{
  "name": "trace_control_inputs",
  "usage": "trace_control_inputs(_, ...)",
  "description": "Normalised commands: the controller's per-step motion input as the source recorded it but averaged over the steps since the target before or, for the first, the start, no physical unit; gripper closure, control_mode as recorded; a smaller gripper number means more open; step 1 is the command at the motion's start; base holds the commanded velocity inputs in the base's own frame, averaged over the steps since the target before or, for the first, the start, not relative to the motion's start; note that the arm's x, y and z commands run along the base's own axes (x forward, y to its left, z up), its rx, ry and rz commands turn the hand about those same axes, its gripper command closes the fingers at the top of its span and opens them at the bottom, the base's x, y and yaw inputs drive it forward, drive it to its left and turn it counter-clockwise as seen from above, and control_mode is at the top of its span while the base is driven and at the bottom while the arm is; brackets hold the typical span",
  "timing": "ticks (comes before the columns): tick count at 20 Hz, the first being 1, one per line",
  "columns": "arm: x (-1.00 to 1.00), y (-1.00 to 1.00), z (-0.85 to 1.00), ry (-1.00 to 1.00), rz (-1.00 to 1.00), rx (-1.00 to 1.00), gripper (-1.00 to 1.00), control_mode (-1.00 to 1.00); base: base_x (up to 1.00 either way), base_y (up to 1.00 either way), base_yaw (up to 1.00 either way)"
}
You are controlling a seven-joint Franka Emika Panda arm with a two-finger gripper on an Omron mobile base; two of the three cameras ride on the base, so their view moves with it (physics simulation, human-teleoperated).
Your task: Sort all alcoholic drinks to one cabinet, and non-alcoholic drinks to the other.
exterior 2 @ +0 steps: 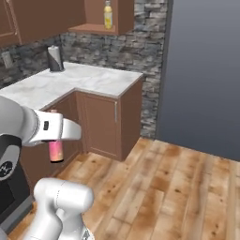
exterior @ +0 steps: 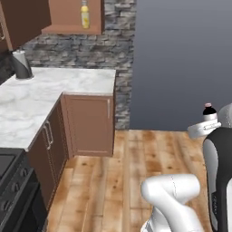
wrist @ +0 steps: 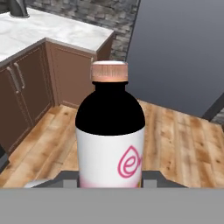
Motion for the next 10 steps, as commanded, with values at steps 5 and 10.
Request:
trace_control_inputs(5, 0.00, 0.00, 0.00, 0.00, 0.00, 0.00, 1.00, 1.00, 0.86, 0.25, -0.10)
trace_control_inputs(10, 0.00, 0.00, 0.00, 0.00, 0.00, 0.00, 1.00, 1.00, 0.66, 0.35, -0.17)
